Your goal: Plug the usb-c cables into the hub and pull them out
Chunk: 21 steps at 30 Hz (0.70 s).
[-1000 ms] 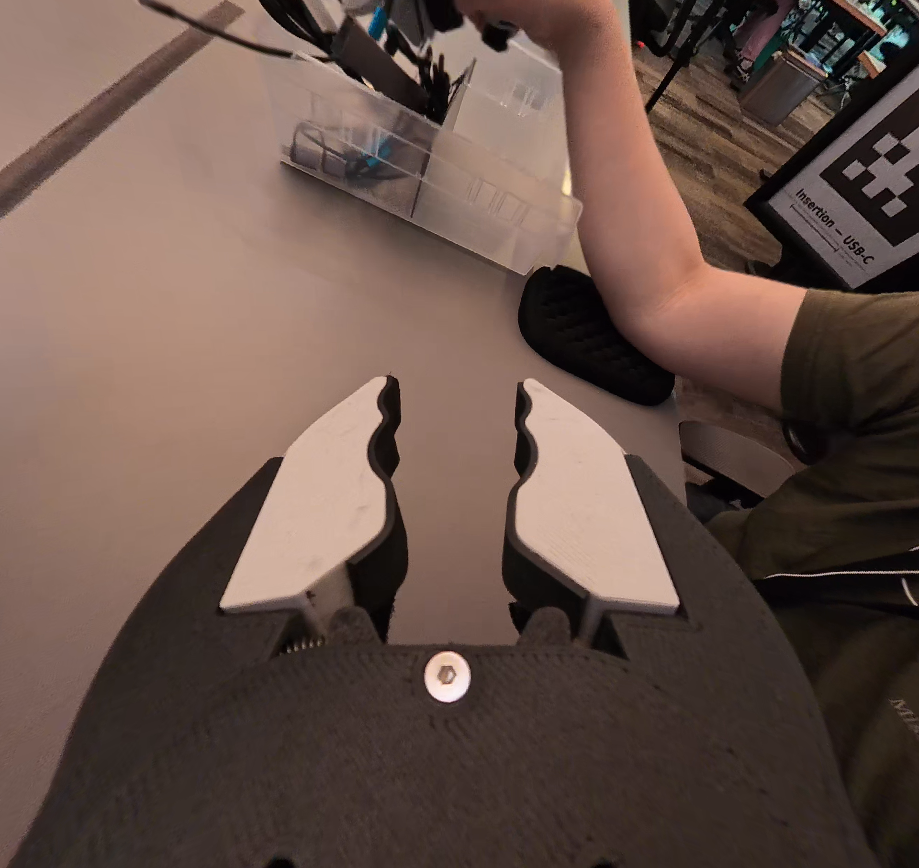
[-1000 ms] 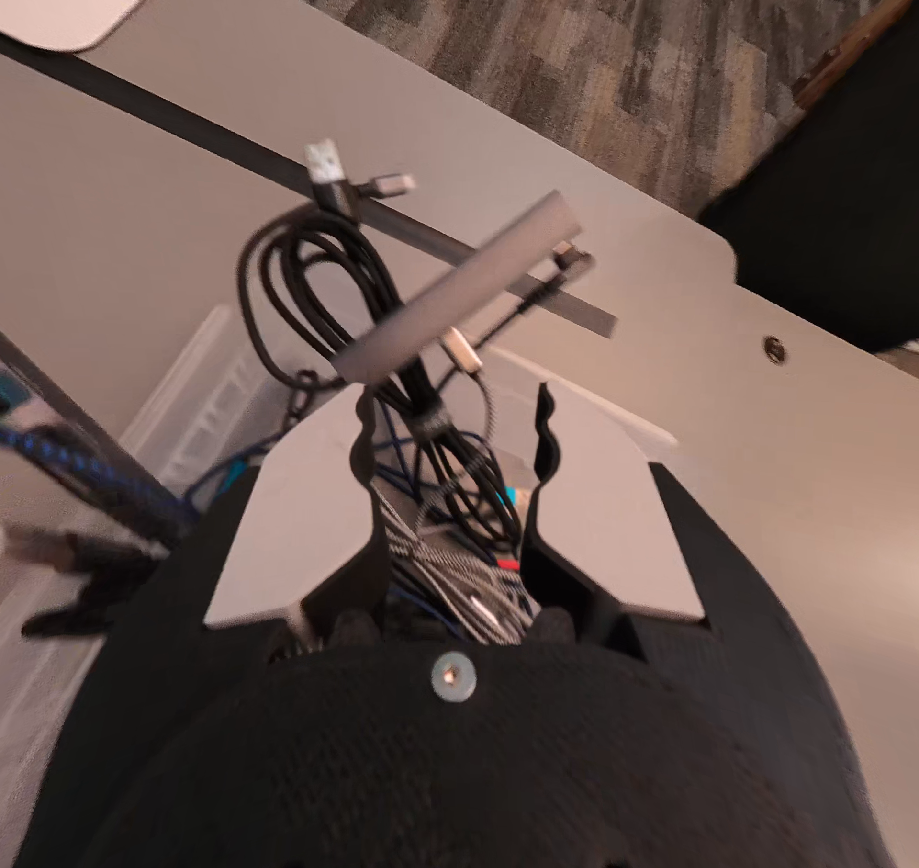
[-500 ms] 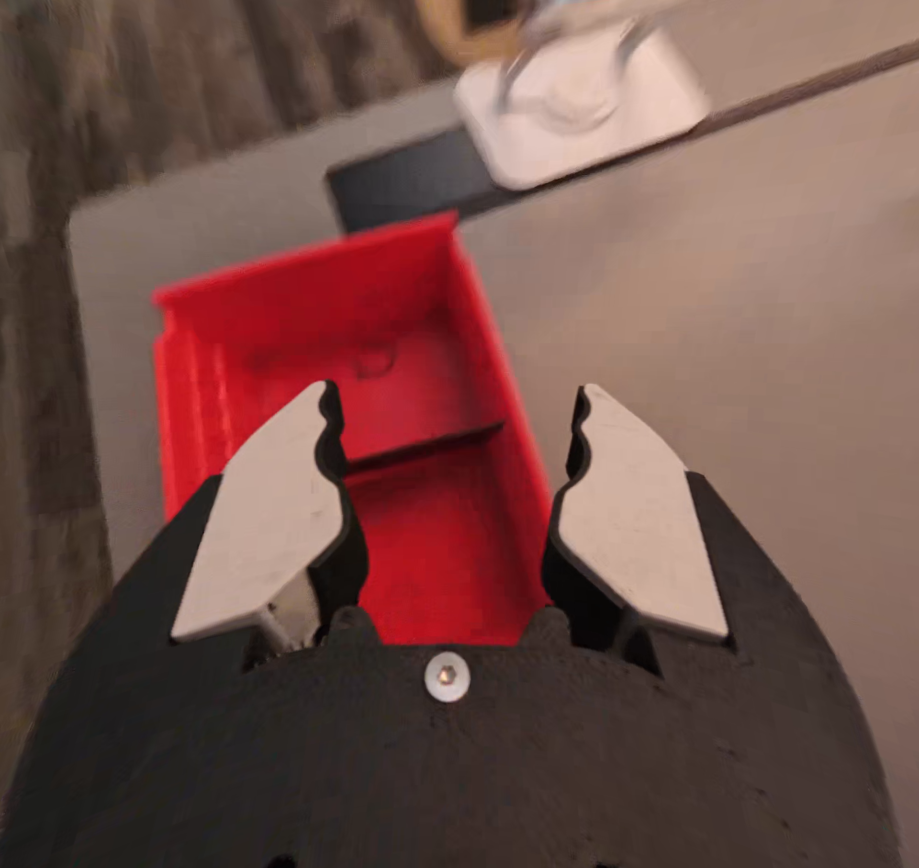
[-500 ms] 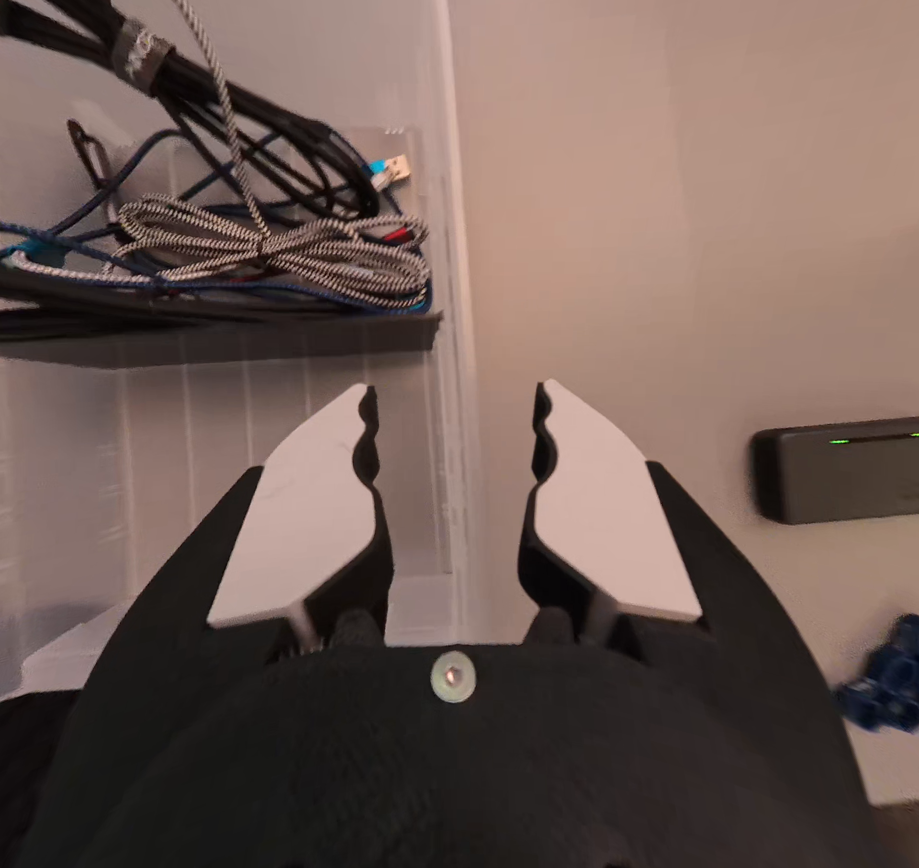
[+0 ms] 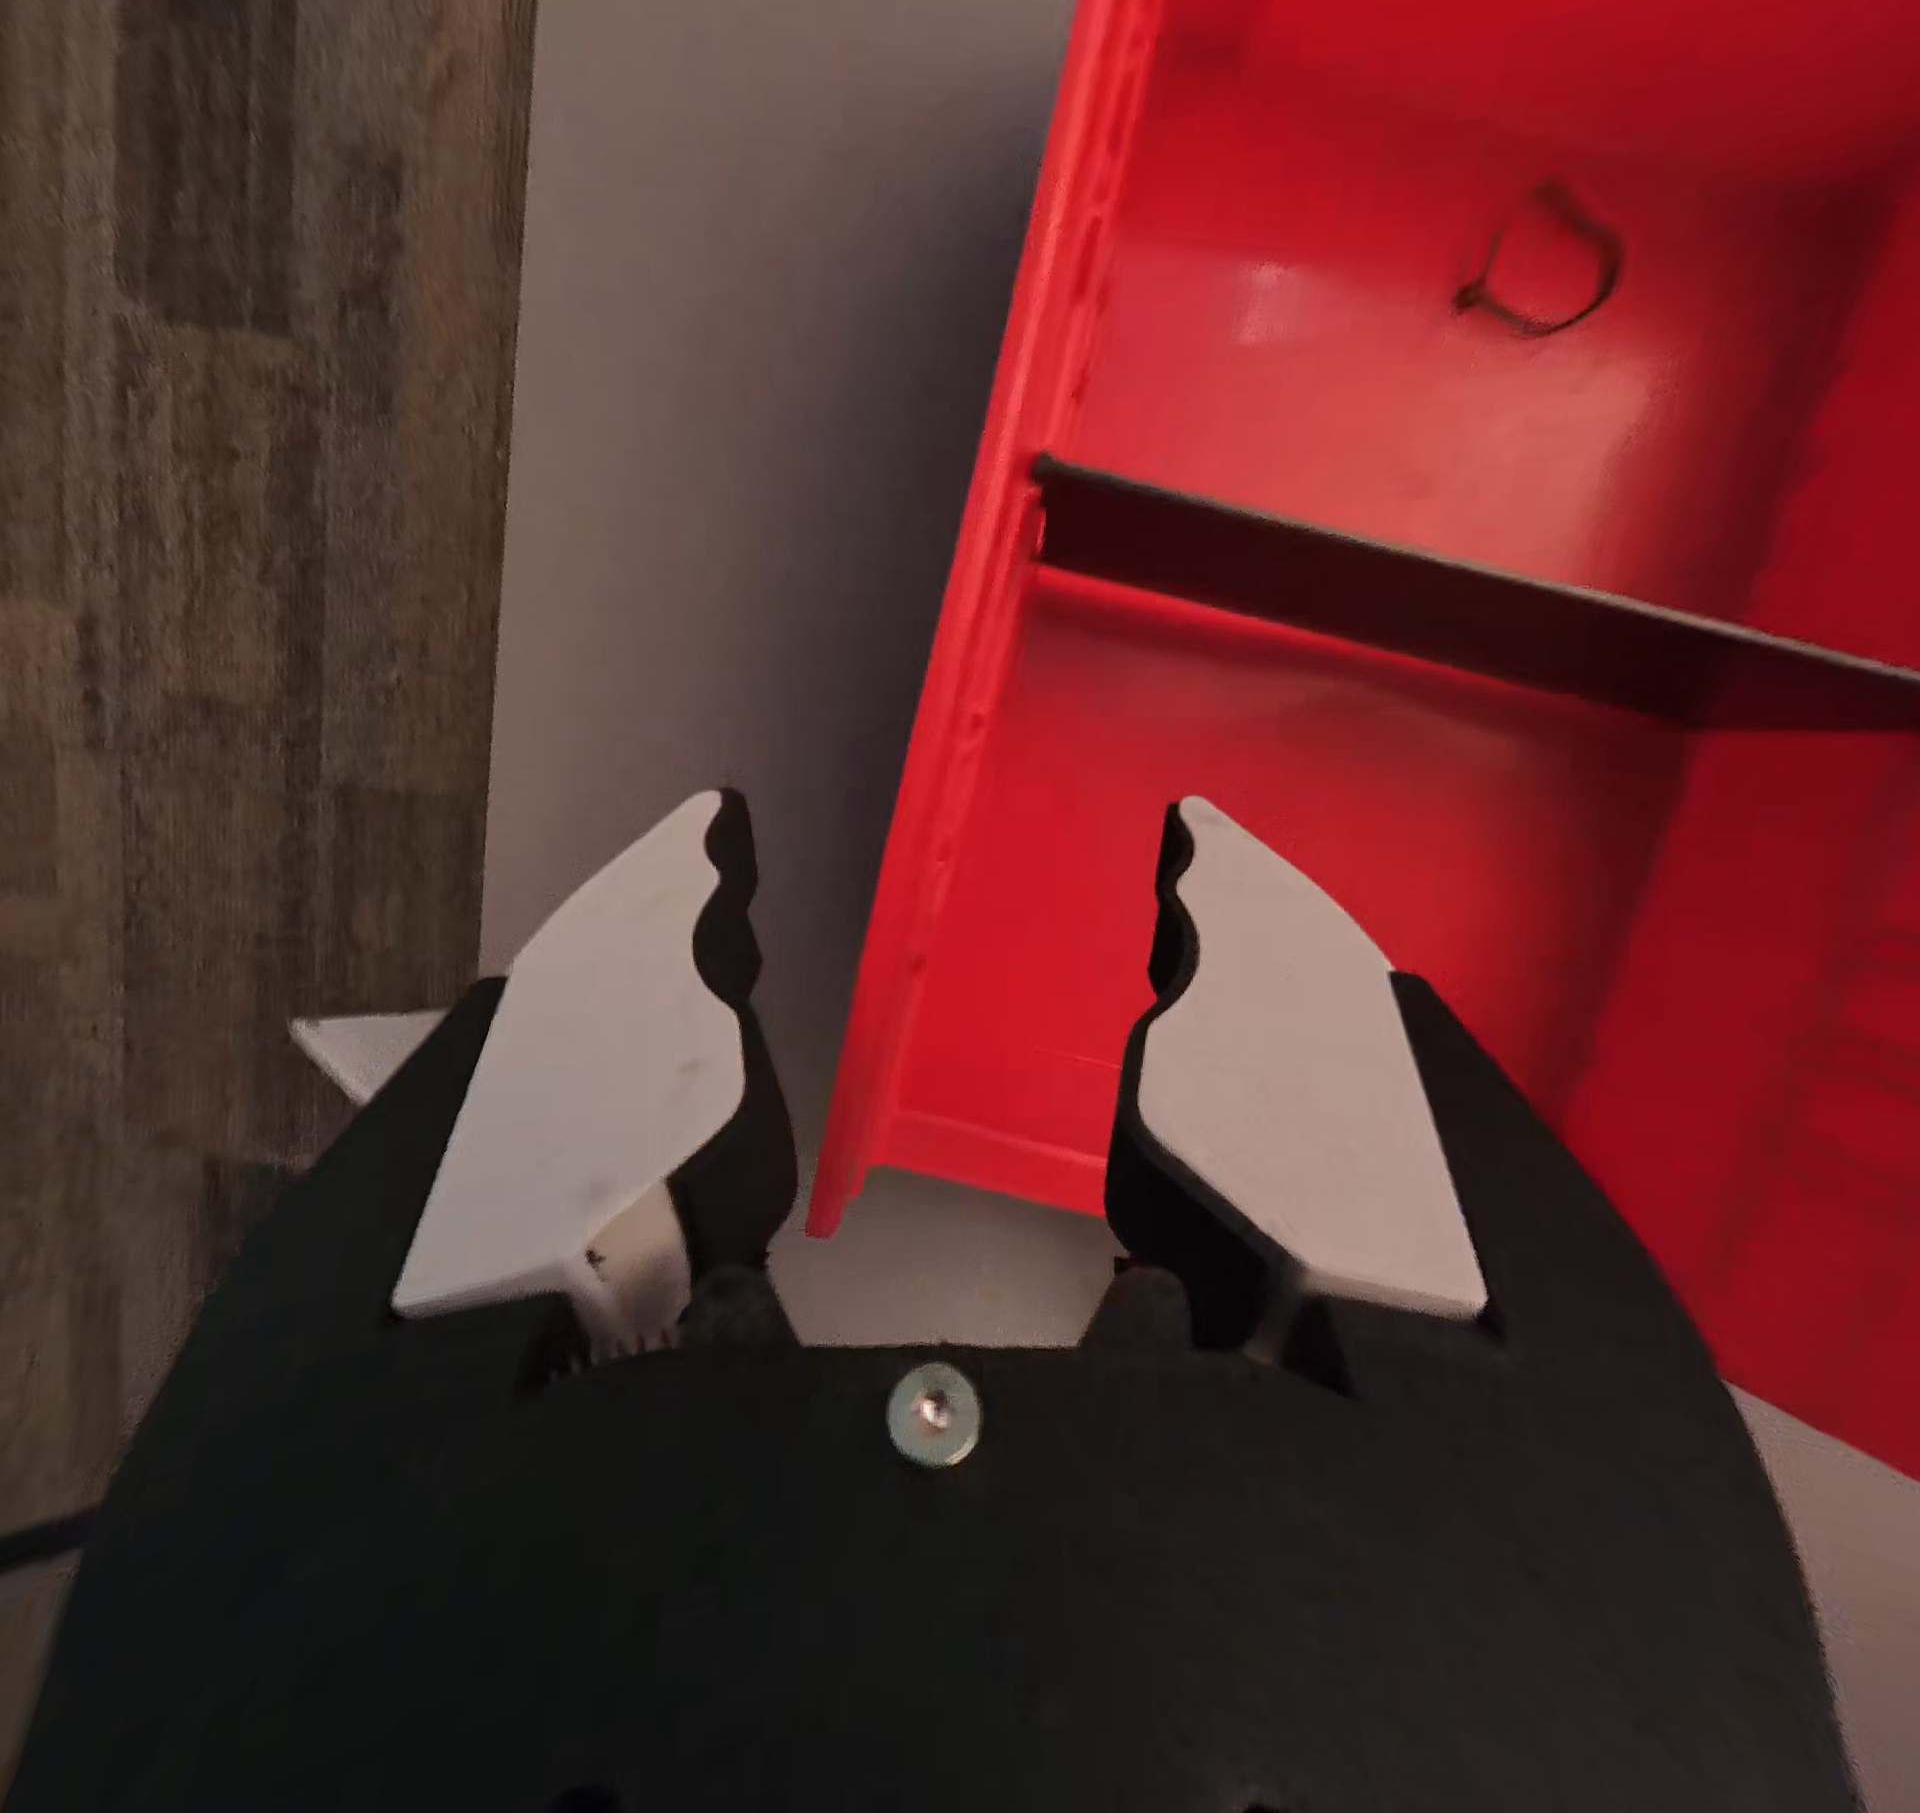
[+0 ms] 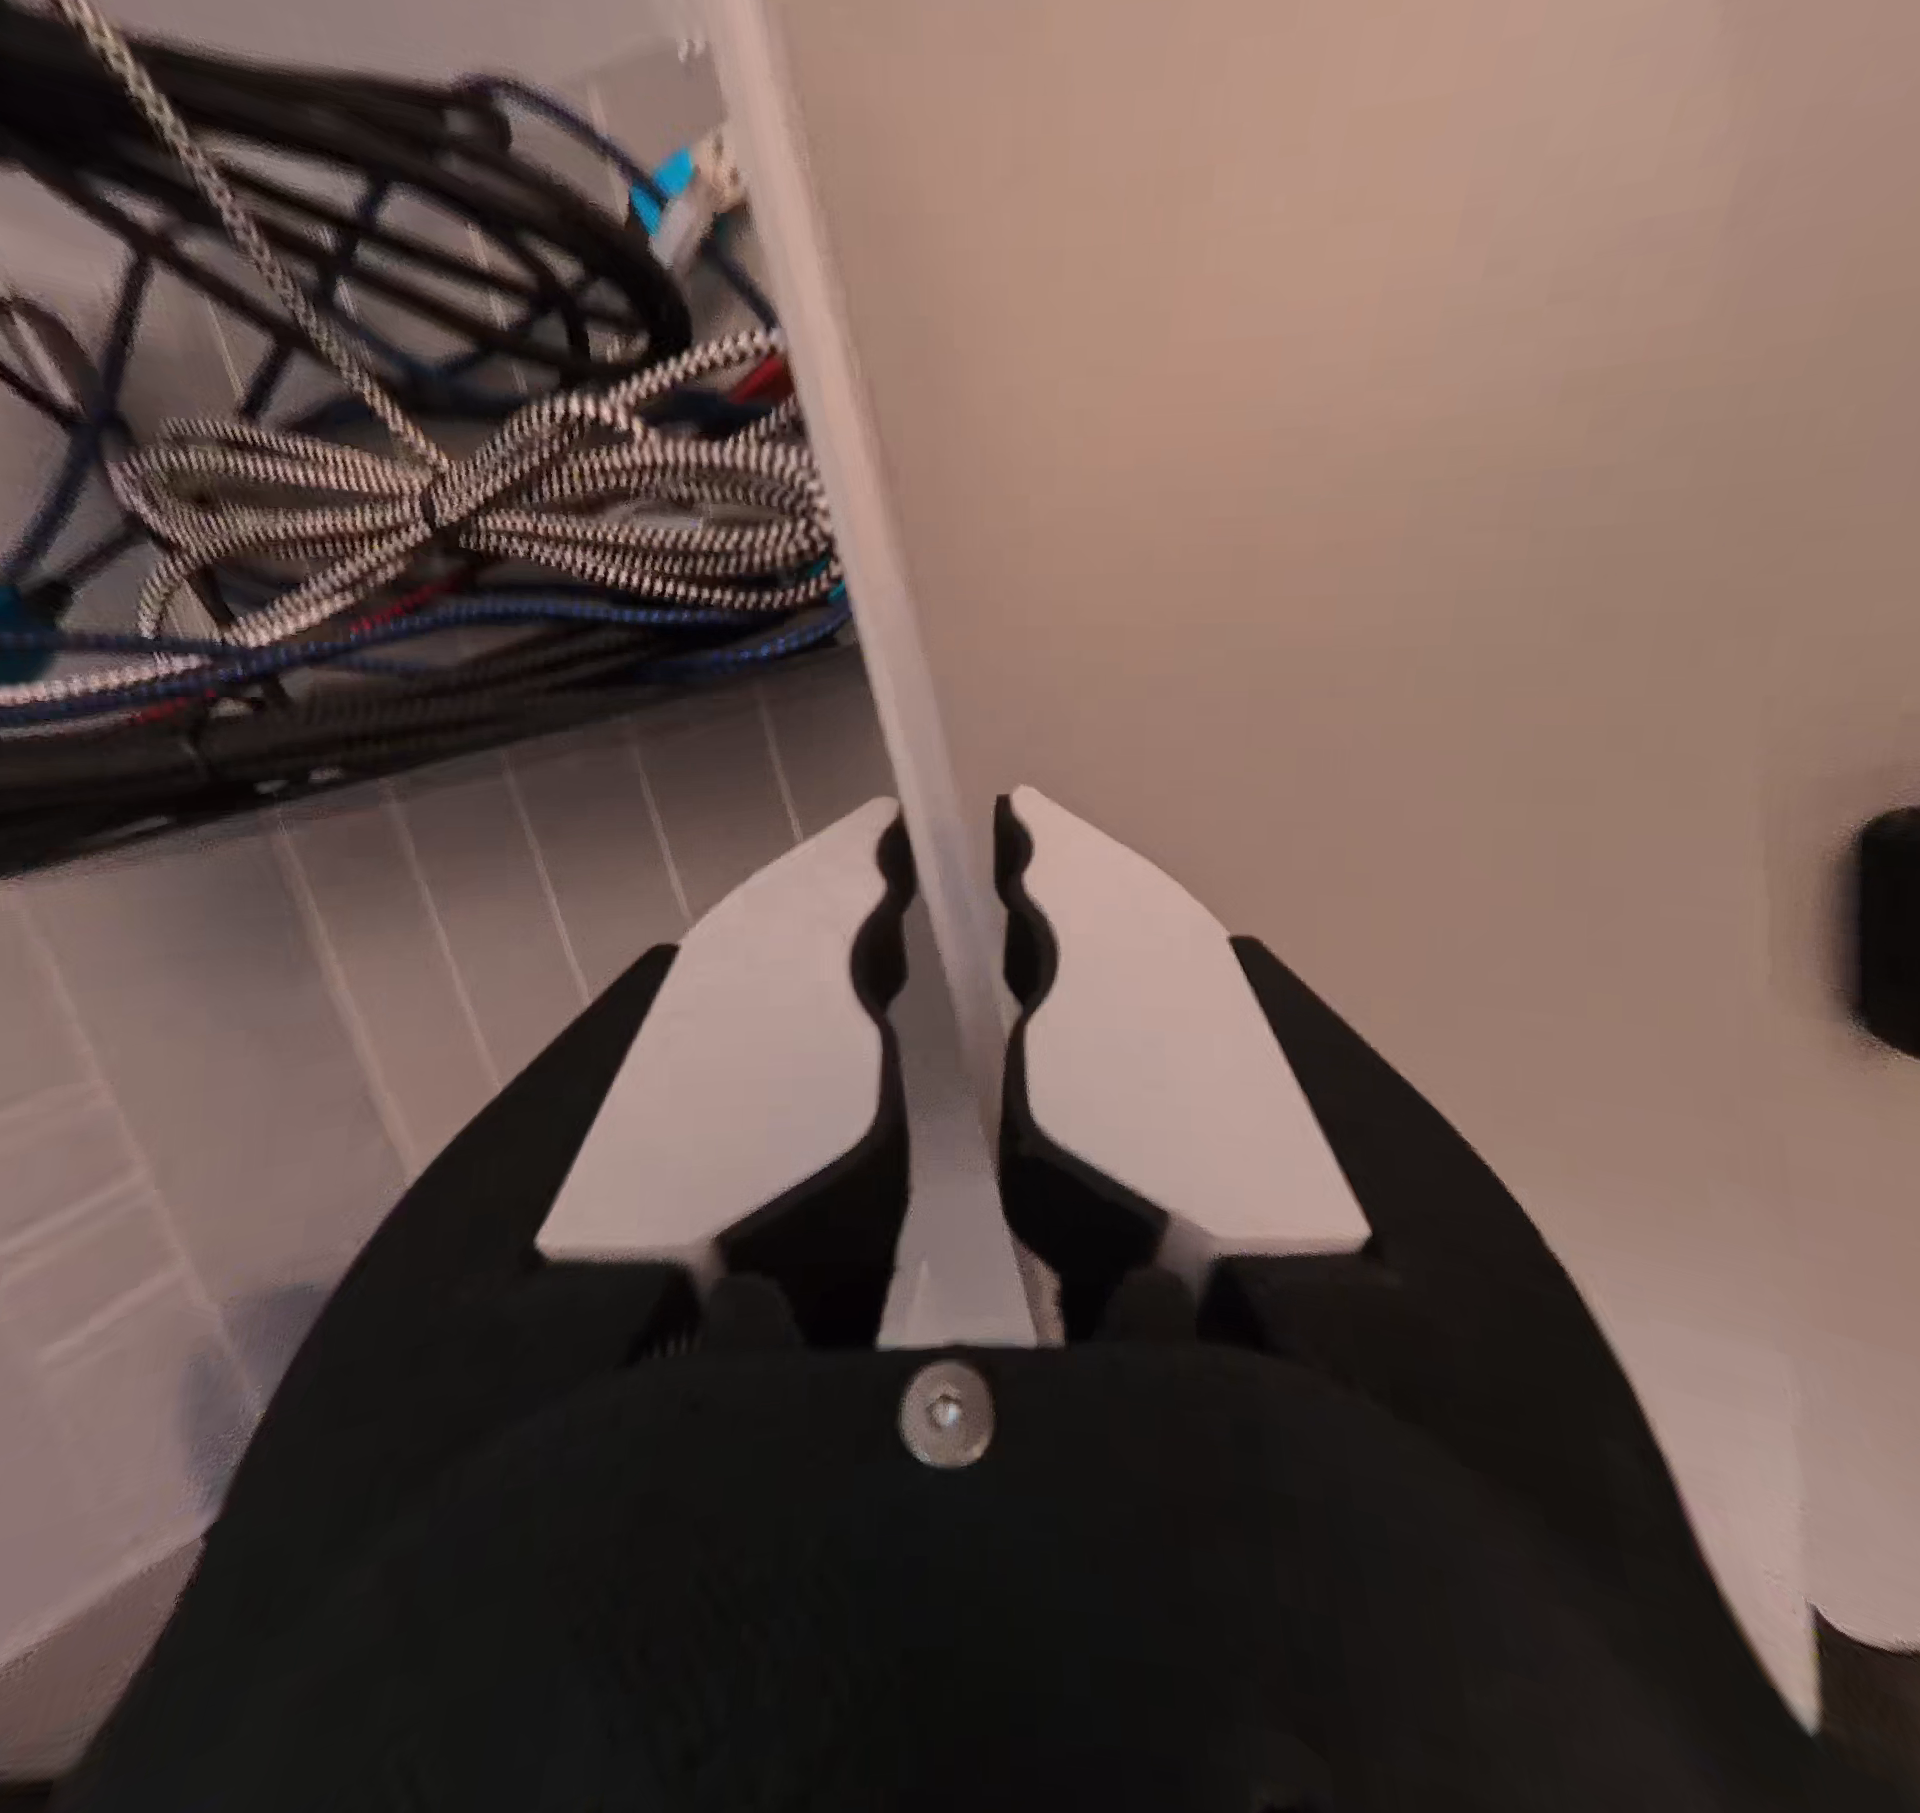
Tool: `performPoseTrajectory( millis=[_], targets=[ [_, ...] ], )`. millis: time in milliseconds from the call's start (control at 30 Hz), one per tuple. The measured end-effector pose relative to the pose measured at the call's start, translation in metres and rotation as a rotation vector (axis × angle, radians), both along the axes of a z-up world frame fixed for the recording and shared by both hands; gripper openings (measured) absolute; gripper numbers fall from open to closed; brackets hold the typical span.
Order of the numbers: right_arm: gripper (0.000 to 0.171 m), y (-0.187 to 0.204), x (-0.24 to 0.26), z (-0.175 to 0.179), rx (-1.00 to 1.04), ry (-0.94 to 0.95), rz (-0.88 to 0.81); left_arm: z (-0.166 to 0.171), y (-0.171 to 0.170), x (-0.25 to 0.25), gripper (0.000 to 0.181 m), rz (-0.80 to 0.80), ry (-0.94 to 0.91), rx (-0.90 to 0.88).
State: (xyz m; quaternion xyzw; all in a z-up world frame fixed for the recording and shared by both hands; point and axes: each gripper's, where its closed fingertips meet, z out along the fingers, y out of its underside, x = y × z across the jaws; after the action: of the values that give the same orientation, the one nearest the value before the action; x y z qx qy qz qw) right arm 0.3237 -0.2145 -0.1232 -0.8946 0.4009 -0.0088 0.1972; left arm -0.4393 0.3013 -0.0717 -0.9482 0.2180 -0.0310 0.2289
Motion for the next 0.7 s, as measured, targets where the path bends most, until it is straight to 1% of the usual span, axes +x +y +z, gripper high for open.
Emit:
performPoseTrajectory(
  millis=[67,167,200,267,300,333,400,467,500,600,667,700],
  targets=[
    [0.008,0.003,-0.007,0.0,0.015,0.053,-0.014,-0.012,-0.001,-0.005,0.071,0.016,0.012,-0.047],
    [0.006,0.005,-0.027,-0.001,0.006,0.136,0.054,-0.025,-0.004,-0.01,0.061,0.035,0.025,-0.111],
    [0.007,0.005,-0.036,-0.002,-0.009,0.169,0.095,-0.029,-0.007,-0.01,0.055,0.038,0.026,-0.135],
    [0.009,0.006,-0.057,-0.002,-0.046,0.226,0.188,-0.036,-0.013,-0.008,0.037,0.028,0.022,-0.187],
    [0.01,0.007,-0.065,-0.002,-0.073,0.231,0.229,-0.039,-0.016,-0.008,0.037,0.024,0.04,-0.21],
    [0.01,0.008,-0.07,-0.003,-0.105,0.228,0.264,-0.039,-0.017,-0.01,0.029,0.019,0.072,-0.21],
    [0.009,0.013,-0.083,-0.003,-0.162,0.249,0.278,-0.04,-0.024,-0.011,0.012,-0.019,0.121,-0.234],
    [0.009,0.019,-0.095,-0.003,-0.216,0.279,0.279,-0.042,-0.036,0.0,0.006,-0.092,0.107,-0.286],
    [0.01,0.023,-0.101,-0.003,-0.246,0.281,0.294,-0.042,-0.041,0.006,0.004,-0.136,0.1,-0.299],
    [0.013,0.036,-0.121,-0.003,-0.305,0.294,0.33,-0.043,-0.059,0.024,0.007,-0.29,0.153,-0.34],
    [0.012,0.047,-0.131,-0.003,-0.313,0.304,0.339,-0.044,-0.076,0.034,0.013,-0.339,0.185,-0.407],
    [0.013,0.053,-0.134,-0.003,-0.317,0.301,0.353,-0.043,-0.08,0.039,0.013,-0.342,0.201,-0.419]
  ],
)
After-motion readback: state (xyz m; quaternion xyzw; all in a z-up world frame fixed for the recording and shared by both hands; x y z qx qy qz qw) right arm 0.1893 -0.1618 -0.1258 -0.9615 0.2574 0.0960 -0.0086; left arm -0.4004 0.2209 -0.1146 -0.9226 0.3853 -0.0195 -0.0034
